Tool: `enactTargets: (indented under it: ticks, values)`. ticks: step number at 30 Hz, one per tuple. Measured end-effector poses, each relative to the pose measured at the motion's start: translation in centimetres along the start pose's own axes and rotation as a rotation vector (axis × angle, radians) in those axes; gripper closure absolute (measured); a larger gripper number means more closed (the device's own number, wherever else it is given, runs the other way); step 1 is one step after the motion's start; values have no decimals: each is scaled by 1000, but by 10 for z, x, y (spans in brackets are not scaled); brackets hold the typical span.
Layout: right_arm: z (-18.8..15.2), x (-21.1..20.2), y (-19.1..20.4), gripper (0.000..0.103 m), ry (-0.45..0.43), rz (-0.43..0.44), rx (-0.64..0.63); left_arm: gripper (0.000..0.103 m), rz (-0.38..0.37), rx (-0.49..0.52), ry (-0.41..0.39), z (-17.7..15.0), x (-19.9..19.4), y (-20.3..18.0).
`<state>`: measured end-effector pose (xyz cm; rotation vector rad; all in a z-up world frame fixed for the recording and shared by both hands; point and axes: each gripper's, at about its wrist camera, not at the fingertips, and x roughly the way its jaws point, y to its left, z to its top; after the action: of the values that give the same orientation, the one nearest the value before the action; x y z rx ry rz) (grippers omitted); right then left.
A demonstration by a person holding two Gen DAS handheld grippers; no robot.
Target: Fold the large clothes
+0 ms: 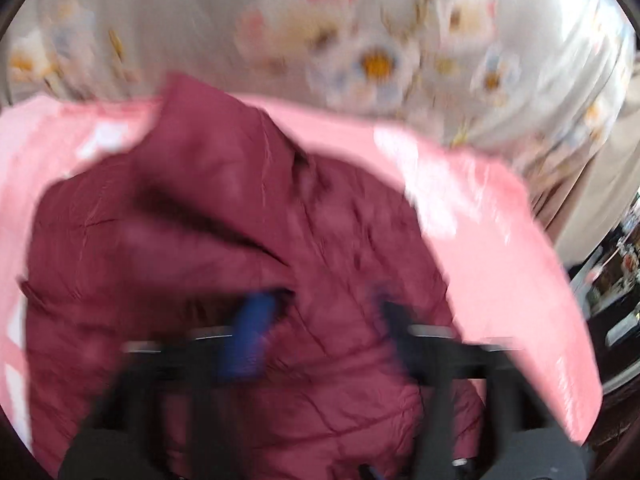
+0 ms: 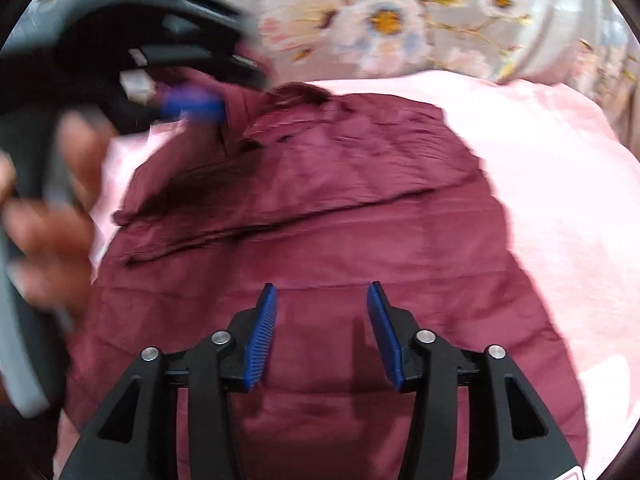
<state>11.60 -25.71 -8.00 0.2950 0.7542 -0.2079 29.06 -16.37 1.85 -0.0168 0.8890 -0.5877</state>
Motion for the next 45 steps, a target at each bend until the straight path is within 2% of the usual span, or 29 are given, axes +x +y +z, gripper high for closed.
enactTargets:
  ticks: [3,5,7,9,12,14,17,20,21,22,23,24,28,30,32,34,37,42,44,45]
  values:
    - [2,-1,-20,54,7,-21,15,21,-20,-21,22,-23,8,8]
    - [12,-4,-30,53,-1,-4,30,21,-54,-58,20,-27,-4,26]
    - [25,-6,-35,52,-11,37,54,21,-80,-107,-21,-25,-27,49]
    - [47,-1,-37,47,-24,90,83,21,-61,-156,-76,-17,-47,76]
    - [82,20,-31,44,-21,160,106,21,66,-223,-122,-2,-67,129]
    - [103,43,-24,44,-12,161,108,22,171,-272,-120,5,-69,163]
    - [126,74,-23,43,-1,91,127,23,253,-354,-105,5,-67,214]
    - [133,103,-26,43,35,-1,134,28,316,-381,-71,2,-52,244]
    - [132,110,-26,47,58,-10,125,32,331,-393,-48,-1,-44,253]
    - [131,120,-24,56,96,-2,113,38,338,-399,-27,-2,-36,258]
    - [131,123,-22,86,124,18,108,42,343,-407,3,-5,-27,264]
    - [132,117,-20,98,113,42,112,51,341,-420,33,-10,-19,270]
    - [146,65,-14,100,-52,91,81,58,401,-379,54,-17,-8,268]
    - [141,66,-17,100,-22,75,73,59,430,-345,49,-21,-5,262]
    - [128,87,-17,100,51,4,26,59,454,-318,42,-25,-2,258]
    - [112,109,-21,100,125,-12,23,59,479,-293,29,-30,-1,254]
    - [99,118,-18,100,118,-31,-3,59,503,-263,10,-35,2,249]
    - [105,115,-9,97,134,-59,-68,59,534,-232,12,-32,3,245]
    - [113,98,-14,95,103,-64,-55,60,498,-242,27,-30,-8,245]
    - [119,82,-15,93,58,-71,-51,59,459,-248,23,-28,-19,243]
